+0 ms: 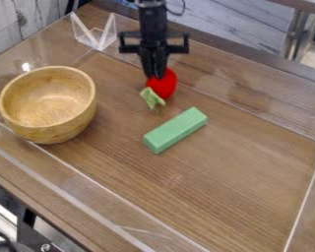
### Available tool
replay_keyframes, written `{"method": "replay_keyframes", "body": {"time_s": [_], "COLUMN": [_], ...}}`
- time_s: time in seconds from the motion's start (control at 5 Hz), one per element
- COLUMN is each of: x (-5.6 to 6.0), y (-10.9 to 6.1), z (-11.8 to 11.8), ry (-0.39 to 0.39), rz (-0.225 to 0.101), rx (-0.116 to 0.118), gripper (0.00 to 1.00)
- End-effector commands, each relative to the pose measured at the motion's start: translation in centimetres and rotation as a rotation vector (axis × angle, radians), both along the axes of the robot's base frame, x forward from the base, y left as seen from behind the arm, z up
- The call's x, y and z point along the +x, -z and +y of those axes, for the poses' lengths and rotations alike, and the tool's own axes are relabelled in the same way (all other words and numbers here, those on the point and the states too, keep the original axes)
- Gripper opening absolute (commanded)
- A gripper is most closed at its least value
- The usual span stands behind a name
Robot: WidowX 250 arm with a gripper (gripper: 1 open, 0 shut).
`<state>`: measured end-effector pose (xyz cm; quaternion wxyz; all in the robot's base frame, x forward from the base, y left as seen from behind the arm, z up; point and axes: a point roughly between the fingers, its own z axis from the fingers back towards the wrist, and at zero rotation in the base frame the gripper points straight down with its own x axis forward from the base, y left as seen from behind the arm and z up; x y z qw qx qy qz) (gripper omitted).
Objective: Move the red fruit to the left
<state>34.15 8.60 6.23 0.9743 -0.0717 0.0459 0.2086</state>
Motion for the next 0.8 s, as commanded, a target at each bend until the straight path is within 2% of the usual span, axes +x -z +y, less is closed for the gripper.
{"method": "replay_keyframes", "body": {"time_s": [0.0, 0.2, 0.4, 0.6], "x": [0.2, -0.1, -0.2, -0.3], "y": [-3.8, -4.1, -3.5, -2.0], "z": [1.3, 1.8, 3.4, 4.6], "ry": [-0.050, -0.082, -0.115, -0.134], "rz": [-0.085, -0.082, -0.075, -0.059], "rx": [0.002, 0.001, 0.004, 0.016], "gripper": [0.00, 0.00, 0.00, 0.00]}}
